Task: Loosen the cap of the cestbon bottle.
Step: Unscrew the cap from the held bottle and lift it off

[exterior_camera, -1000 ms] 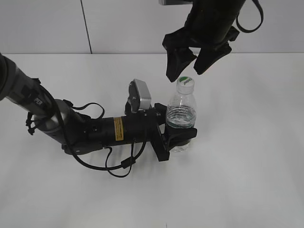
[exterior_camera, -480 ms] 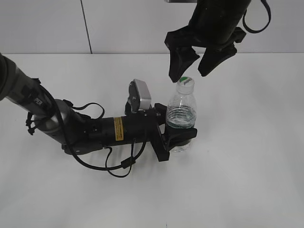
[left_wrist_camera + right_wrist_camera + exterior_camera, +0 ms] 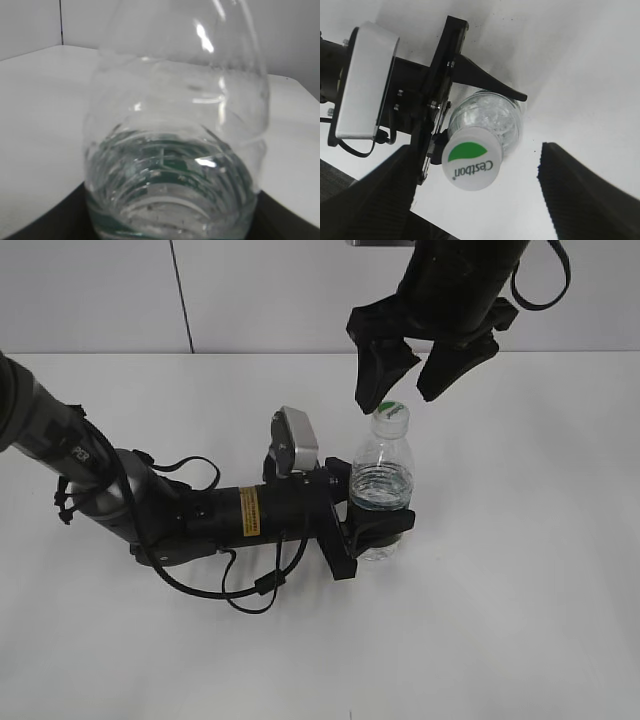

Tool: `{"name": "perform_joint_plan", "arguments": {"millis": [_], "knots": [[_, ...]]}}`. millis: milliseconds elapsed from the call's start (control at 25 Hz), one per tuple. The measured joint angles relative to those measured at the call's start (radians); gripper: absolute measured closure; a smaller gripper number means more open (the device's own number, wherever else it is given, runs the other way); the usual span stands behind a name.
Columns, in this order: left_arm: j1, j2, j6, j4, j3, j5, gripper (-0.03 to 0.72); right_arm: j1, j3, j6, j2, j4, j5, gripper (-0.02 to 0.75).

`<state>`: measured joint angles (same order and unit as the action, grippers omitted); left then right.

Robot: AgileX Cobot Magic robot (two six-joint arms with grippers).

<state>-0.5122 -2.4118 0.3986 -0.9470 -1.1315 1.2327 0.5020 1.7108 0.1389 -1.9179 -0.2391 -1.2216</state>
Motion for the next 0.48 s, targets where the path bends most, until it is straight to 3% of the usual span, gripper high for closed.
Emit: {"name": "perform_joint_plan", "arguments": {"millis": [480], "knots": [[0.000, 0.000, 0.000, 0.004, 0.000, 0.000, 0.283, 0.000, 0.000, 0.000, -0.022, -0.001, 0.000, 0.158]]}}
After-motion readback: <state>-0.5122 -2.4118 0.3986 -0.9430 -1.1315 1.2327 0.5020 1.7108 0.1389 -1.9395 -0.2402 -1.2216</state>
